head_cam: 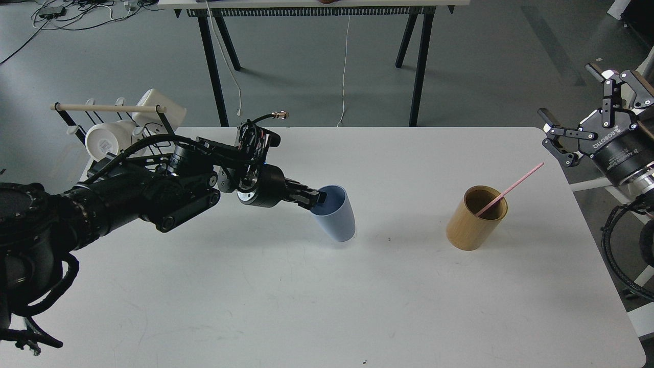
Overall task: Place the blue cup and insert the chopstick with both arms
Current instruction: 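Lift the blue cup with the left gripper and carry it toward table center, then lower the blue cup onto the table beside the tan cup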
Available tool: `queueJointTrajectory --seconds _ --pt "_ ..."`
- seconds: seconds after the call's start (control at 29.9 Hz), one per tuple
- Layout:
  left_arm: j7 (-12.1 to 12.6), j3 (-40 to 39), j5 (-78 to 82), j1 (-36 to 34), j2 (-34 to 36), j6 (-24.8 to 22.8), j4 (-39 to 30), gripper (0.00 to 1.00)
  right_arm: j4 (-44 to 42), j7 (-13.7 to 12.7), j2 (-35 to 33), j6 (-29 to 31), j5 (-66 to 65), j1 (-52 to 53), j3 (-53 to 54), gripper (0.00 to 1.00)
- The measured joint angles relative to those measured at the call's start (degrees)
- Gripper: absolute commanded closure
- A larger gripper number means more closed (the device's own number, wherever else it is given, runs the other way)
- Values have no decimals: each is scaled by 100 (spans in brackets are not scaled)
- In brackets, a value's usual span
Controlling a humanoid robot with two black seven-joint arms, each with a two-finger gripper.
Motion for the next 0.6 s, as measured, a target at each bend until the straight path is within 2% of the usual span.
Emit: queueJointTrajectory --seconds 0.2,0.4,0.6 --pt "0 142 18 -153 -409 307 448 96 -35 0 9 0 0 -4 0 3" --pt "-2 752 55 -252 -860 633 1164 96 -32 0 26 0 0 -38 -48 3" --pt "0 1082 50 -264 -936 733 1583 94 -35 0 -24 0 0 -57 -21 3"
